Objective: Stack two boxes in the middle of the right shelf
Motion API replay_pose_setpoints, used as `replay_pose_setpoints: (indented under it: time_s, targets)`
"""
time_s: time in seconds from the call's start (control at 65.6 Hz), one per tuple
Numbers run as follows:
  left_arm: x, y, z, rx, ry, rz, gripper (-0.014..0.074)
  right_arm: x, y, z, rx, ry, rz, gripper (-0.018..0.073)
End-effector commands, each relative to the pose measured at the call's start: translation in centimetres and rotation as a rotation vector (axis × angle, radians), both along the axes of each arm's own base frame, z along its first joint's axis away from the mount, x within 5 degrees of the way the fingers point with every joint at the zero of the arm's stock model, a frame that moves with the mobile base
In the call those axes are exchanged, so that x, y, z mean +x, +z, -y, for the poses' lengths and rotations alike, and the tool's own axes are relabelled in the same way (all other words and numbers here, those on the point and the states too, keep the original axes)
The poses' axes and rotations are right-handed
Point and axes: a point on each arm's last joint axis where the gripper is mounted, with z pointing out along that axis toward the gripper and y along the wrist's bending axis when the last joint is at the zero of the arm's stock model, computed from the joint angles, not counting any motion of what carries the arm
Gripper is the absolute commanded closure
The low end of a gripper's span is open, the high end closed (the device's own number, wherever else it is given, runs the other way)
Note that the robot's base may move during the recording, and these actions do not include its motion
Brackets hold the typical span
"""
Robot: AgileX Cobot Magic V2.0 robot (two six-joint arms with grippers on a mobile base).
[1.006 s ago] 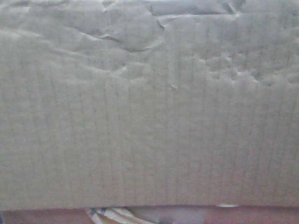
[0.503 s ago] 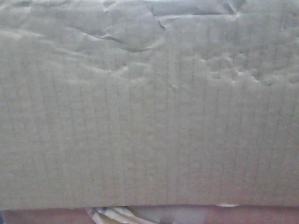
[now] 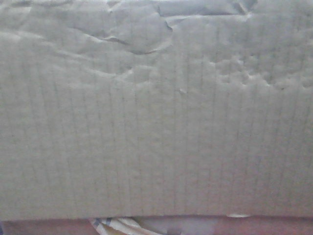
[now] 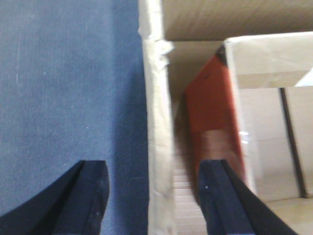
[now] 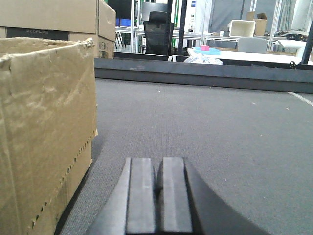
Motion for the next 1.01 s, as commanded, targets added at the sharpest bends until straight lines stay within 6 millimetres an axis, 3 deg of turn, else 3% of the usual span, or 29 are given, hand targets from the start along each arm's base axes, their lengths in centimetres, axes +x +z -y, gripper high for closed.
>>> replay_pose_setpoints:
  time_s: [0.0, 0.229, 0.991]
  targets:
    - [0.5, -0.6, 0.2, 0.002, 0.000, -0.017, 0.0277, 0.0, 0.2, 0.0, -0.008, -0.003, 0.024, 0.0721]
    - [1.8, -2.6, 0.9, 0.031, -0.015, -0.082, 0.0277, 0.0, 0.2, 0.0, -0.008, -0.003, 0.024, 0.0721]
    - [2.2, -2.7, 0.0, -0.004, -0.016, -0.113, 0.0277, -0.1, 0.7, 0.0, -0.028, -0.006, 0.077, 0.0721]
